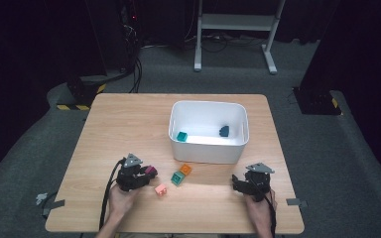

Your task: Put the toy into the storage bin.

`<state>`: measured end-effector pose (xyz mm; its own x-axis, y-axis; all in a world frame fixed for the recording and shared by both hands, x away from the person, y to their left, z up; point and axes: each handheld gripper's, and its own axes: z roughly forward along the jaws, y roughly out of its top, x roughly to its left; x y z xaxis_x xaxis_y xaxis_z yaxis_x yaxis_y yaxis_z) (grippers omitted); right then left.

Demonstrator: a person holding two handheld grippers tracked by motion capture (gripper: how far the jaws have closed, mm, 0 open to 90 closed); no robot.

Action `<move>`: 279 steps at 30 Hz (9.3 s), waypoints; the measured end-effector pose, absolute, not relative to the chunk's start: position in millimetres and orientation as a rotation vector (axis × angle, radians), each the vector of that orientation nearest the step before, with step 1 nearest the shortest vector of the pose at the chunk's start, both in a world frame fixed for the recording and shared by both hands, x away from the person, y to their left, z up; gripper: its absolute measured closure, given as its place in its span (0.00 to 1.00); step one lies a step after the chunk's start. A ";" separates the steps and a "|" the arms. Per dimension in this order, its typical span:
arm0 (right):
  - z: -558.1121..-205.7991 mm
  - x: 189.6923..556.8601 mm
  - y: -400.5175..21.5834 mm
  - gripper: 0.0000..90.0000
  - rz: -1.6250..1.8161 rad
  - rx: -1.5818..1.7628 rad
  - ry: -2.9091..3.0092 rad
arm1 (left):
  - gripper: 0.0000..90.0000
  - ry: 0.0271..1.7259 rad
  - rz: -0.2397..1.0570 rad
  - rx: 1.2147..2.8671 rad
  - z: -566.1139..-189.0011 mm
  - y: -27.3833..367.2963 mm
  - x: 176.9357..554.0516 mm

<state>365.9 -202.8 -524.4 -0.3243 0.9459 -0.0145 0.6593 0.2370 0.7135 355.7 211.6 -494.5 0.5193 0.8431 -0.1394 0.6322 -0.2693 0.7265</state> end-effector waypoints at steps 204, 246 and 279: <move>-524.4 365.9 -202.7 0.19 0.855 1.467 2.068 | 0.40 1.070 0.345 1.905 -391.6 192.8 376.0; -524.5 365.9 -202.6 0.19 0.855 1.467 2.068 | 0.40 1.110 0.313 1.972 -457.1 200.0 326.6; -524.5 365.9 -202.6 0.19 0.854 1.467 2.068 | 0.57 1.107 0.313 2.070 -511.7 177.4 312.6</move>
